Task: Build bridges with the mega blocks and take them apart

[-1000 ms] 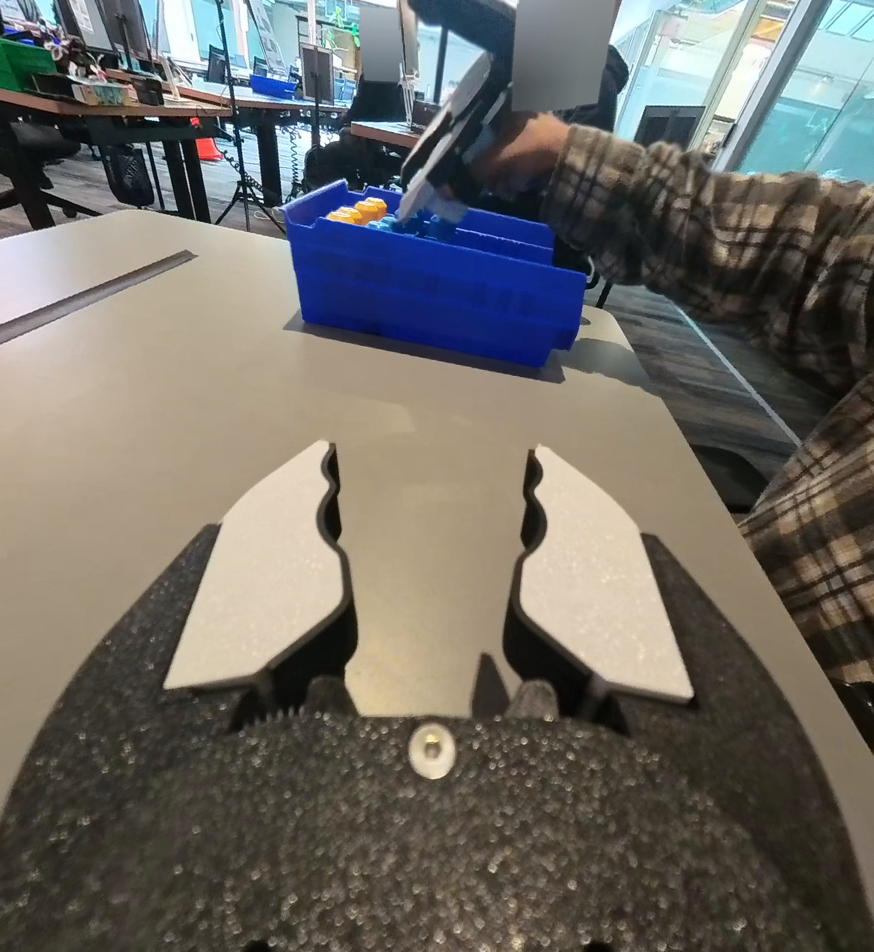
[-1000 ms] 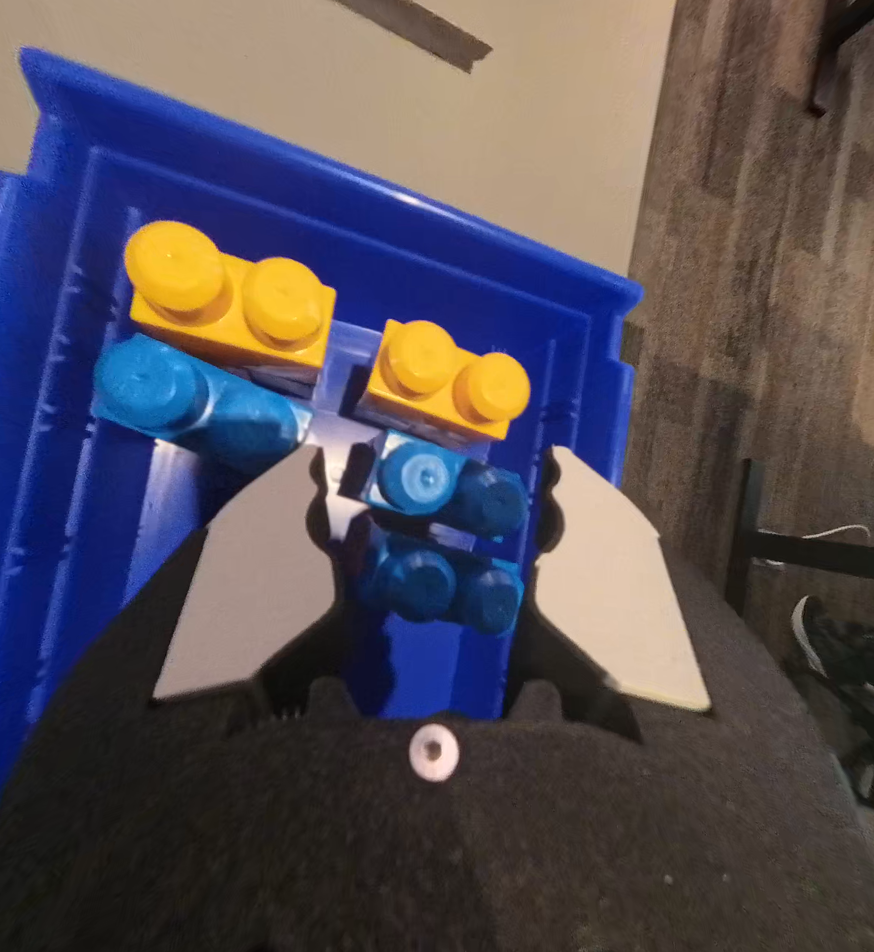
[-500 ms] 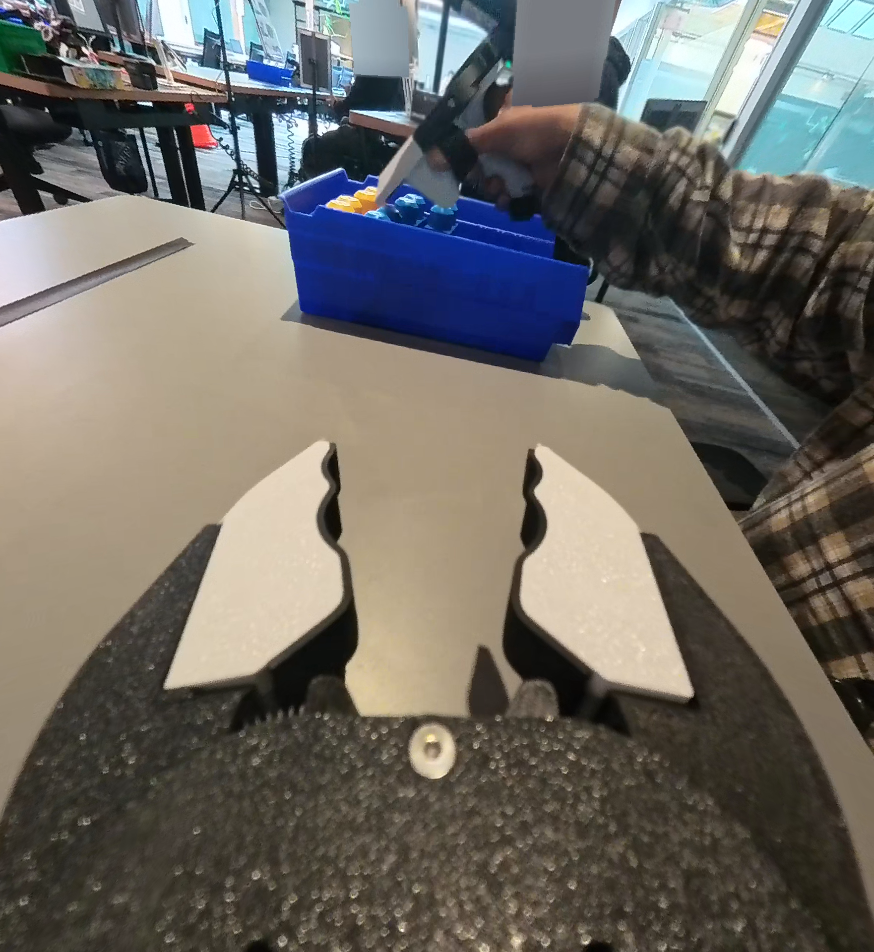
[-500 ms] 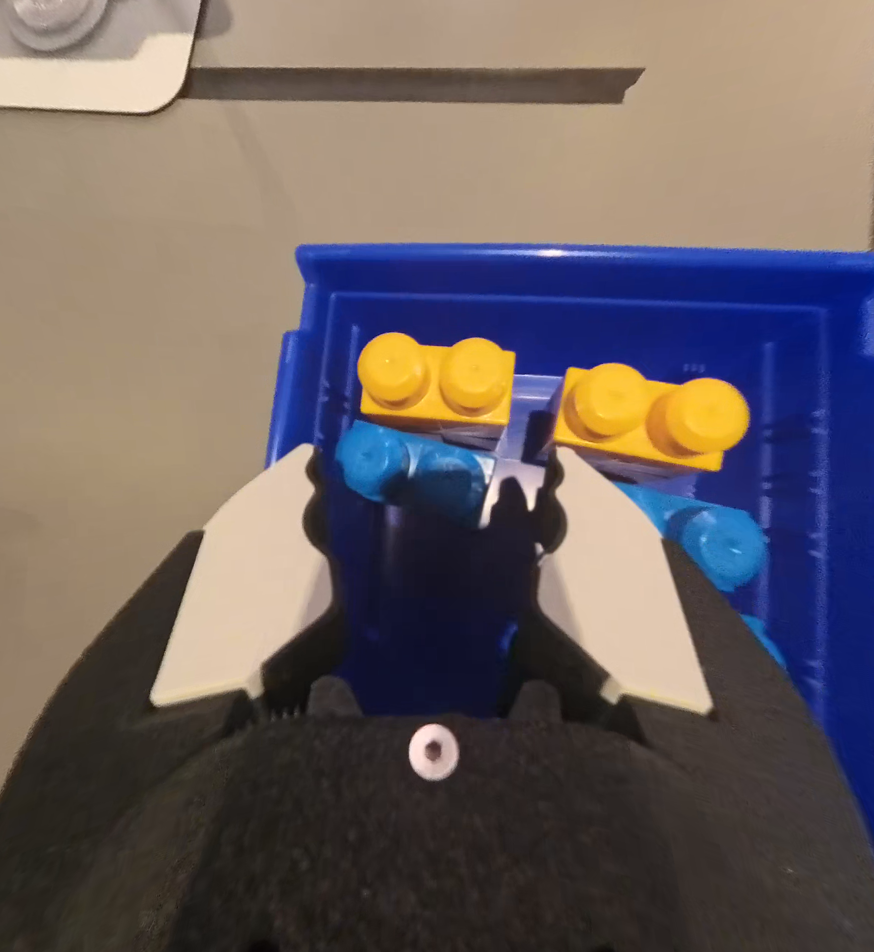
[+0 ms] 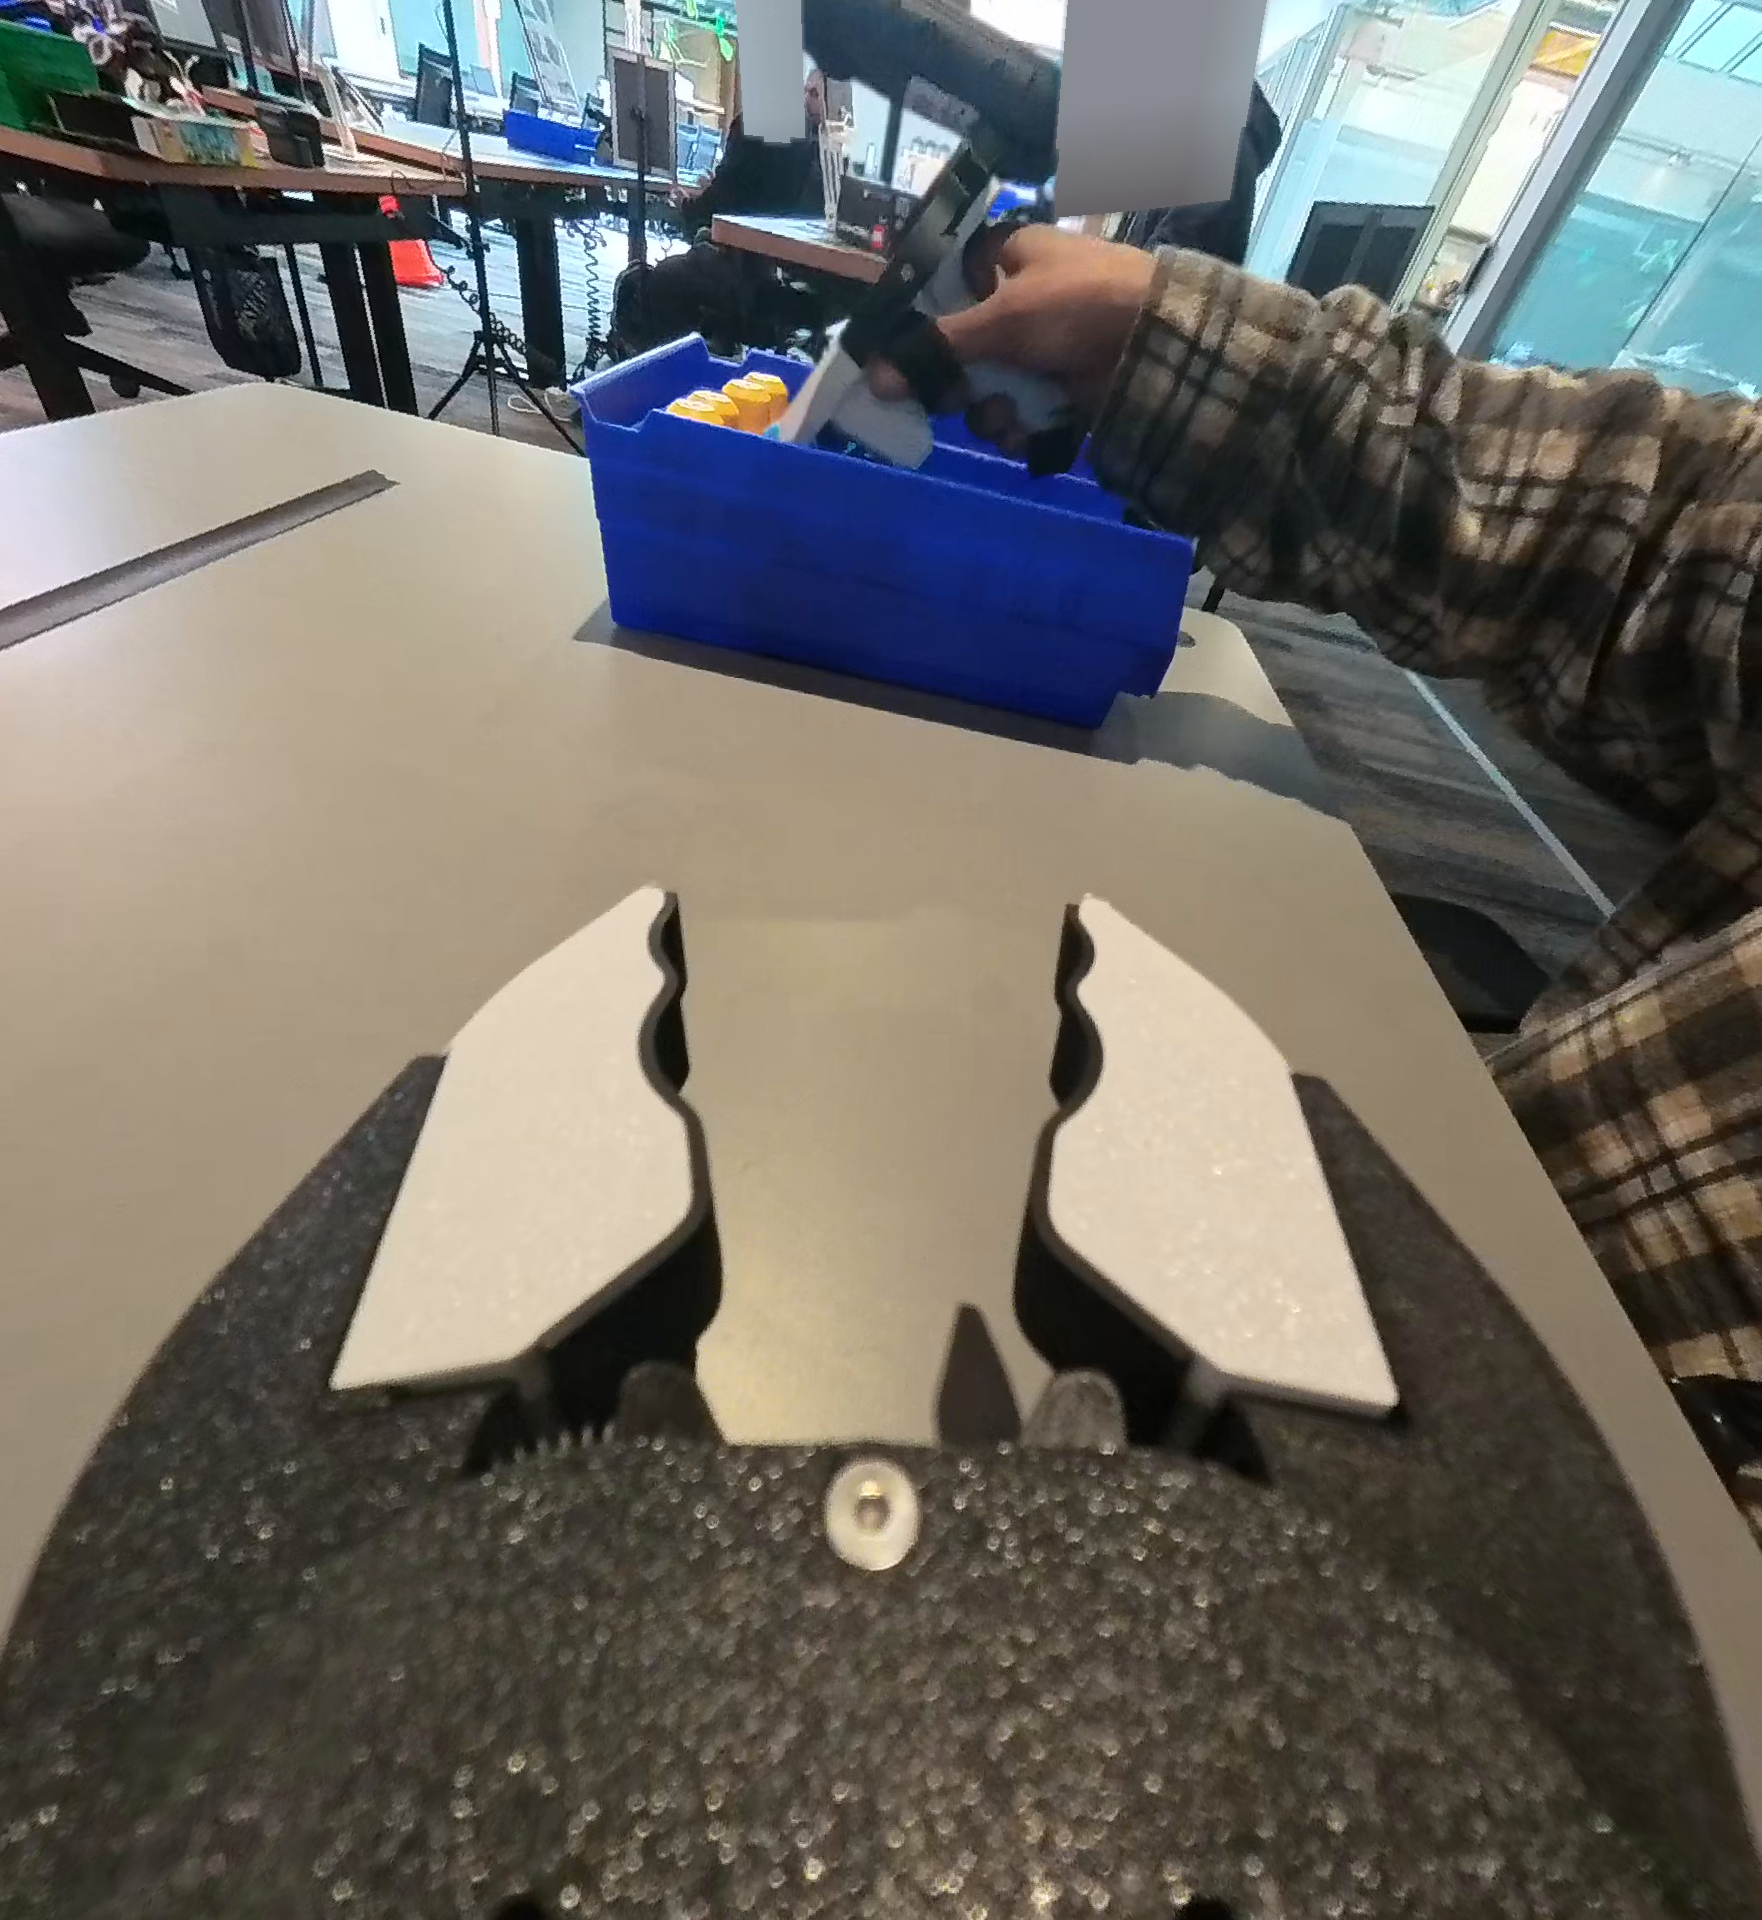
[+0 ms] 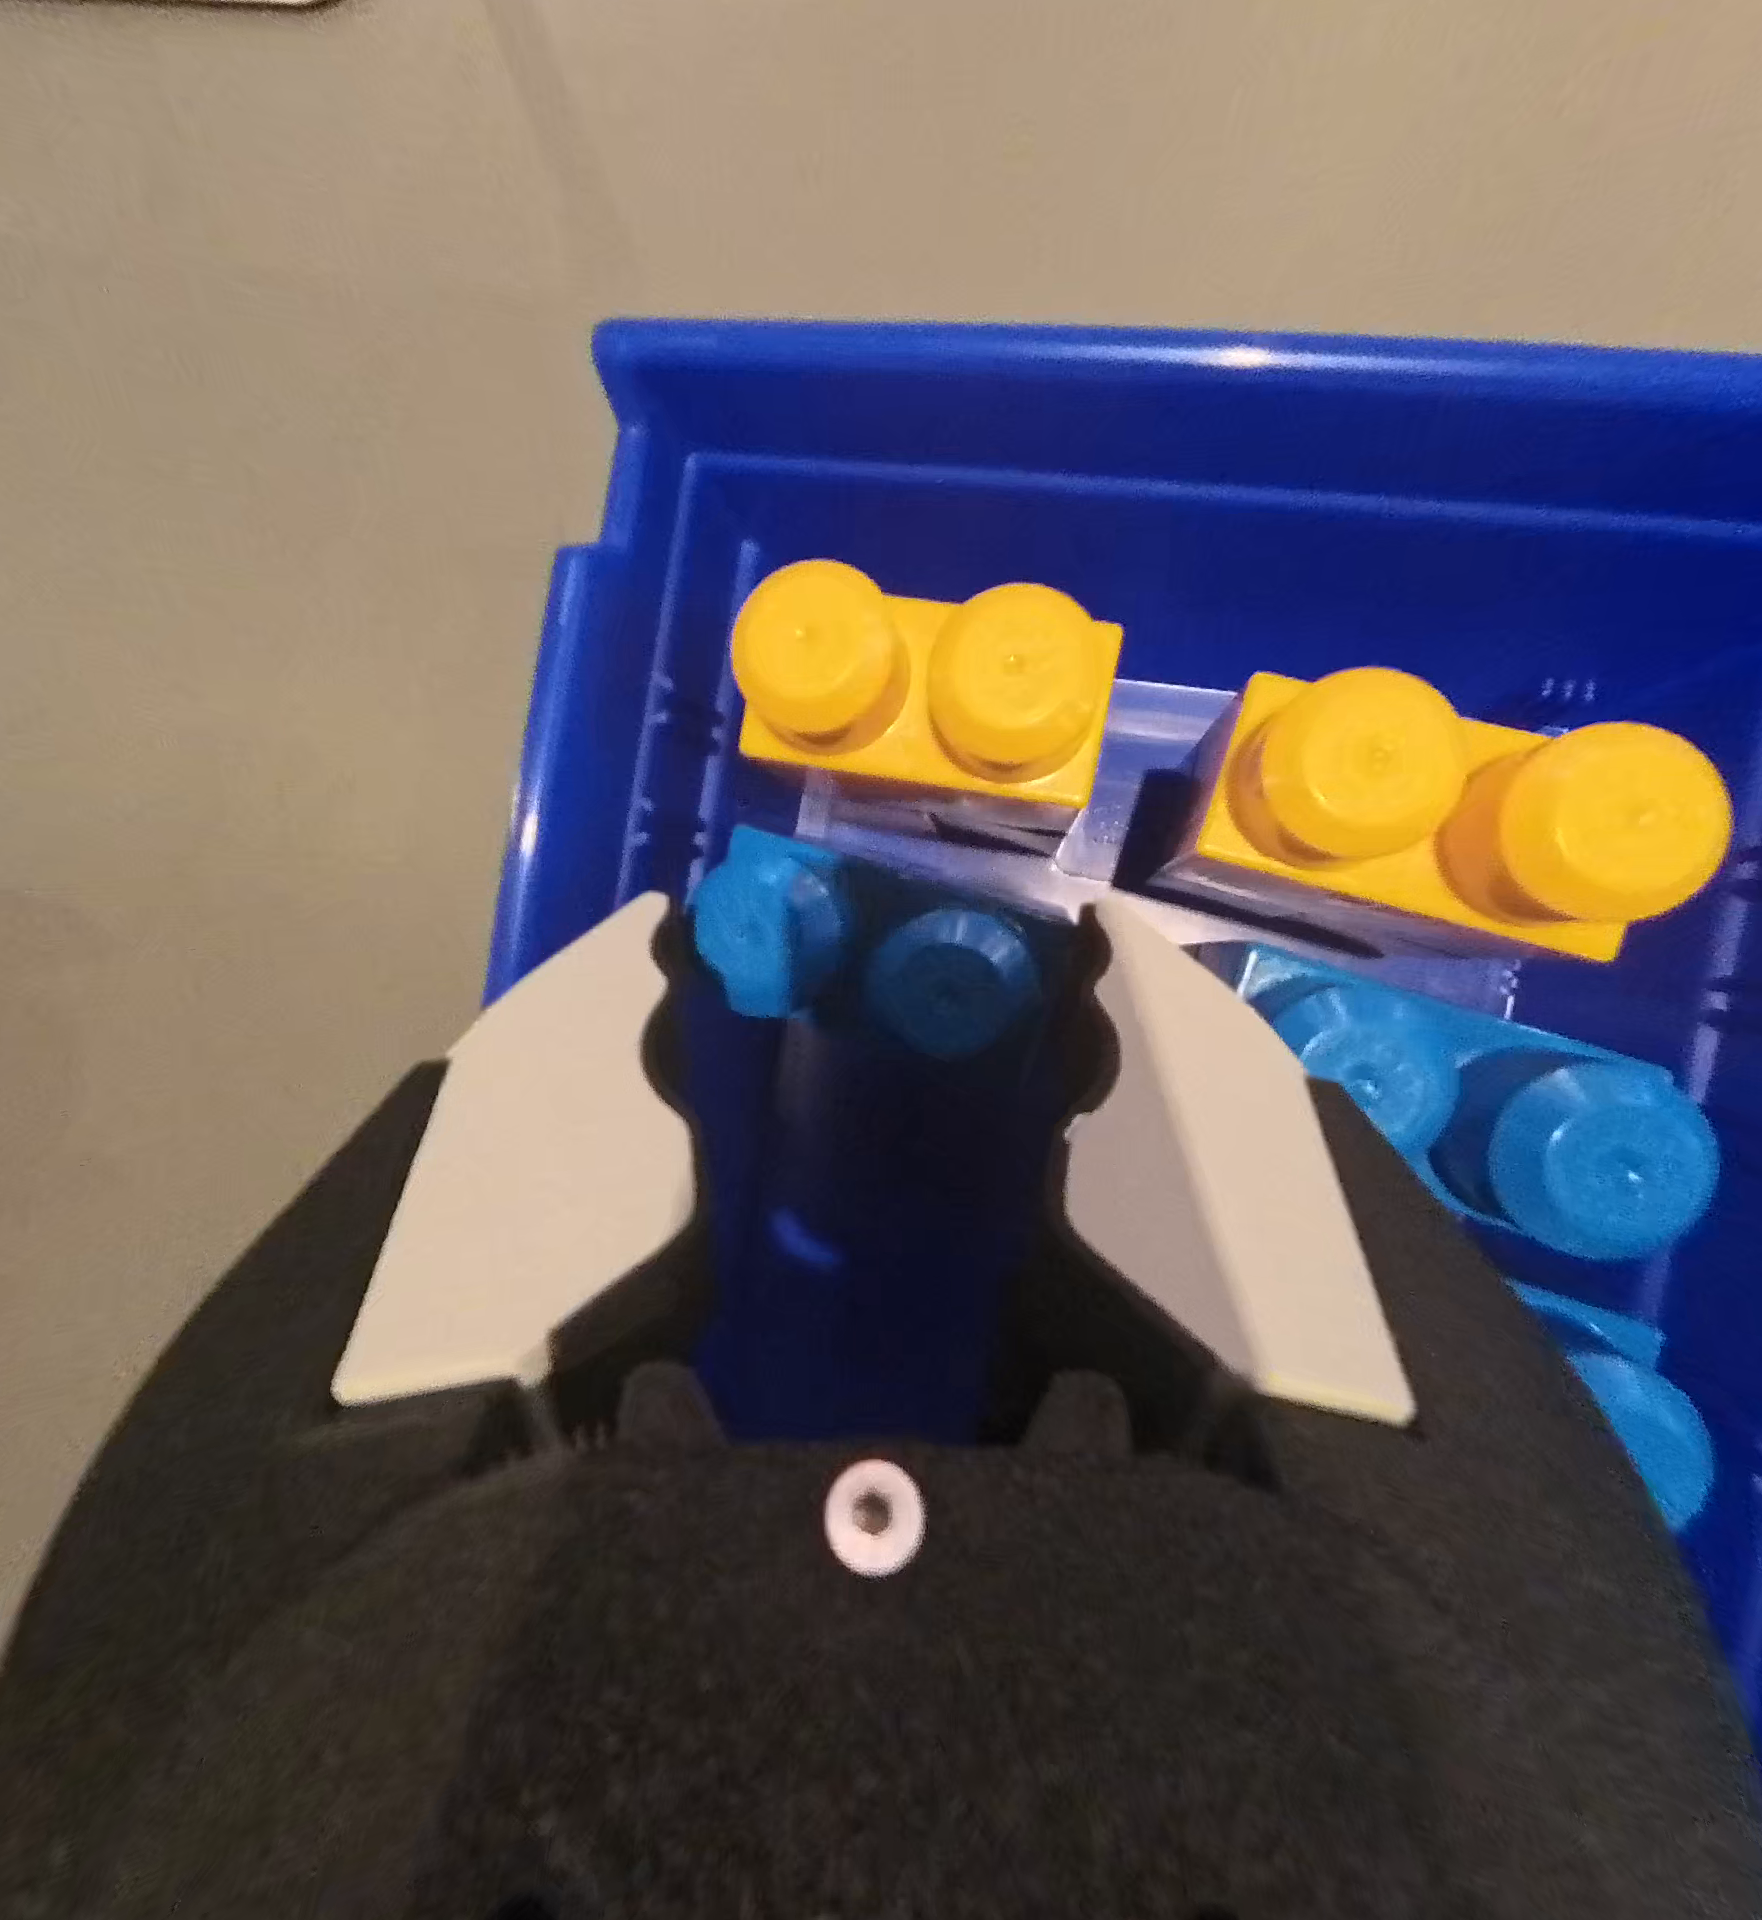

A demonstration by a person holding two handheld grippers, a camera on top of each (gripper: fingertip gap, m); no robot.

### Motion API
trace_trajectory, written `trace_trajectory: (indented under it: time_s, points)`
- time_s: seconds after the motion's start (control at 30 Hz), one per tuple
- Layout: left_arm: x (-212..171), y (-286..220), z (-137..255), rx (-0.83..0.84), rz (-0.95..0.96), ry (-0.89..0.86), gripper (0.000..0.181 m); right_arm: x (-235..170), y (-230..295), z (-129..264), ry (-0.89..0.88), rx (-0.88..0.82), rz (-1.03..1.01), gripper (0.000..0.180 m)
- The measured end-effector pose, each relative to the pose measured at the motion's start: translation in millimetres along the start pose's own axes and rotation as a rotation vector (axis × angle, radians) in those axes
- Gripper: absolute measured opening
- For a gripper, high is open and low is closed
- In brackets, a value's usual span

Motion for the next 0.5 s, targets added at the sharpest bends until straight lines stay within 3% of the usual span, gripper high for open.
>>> trace_trajectory:
  time_s: [0.5]
  points:
    - [0.1, -1.2, -0.8, -0.003, -0.006, 0.004, 0.068, 3.9, 0.9, -2.3, 0.009, 0.089, 0.154, 0.071]
Point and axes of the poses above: each gripper's, where its closed fingertips meet, z back along the fingers, x out of its top, y = z × x across the jaws, the point moved 6 cm from there along z, back along the fingers, and after that the axes turned 10 degrees about -y, right-handed, at the moved point
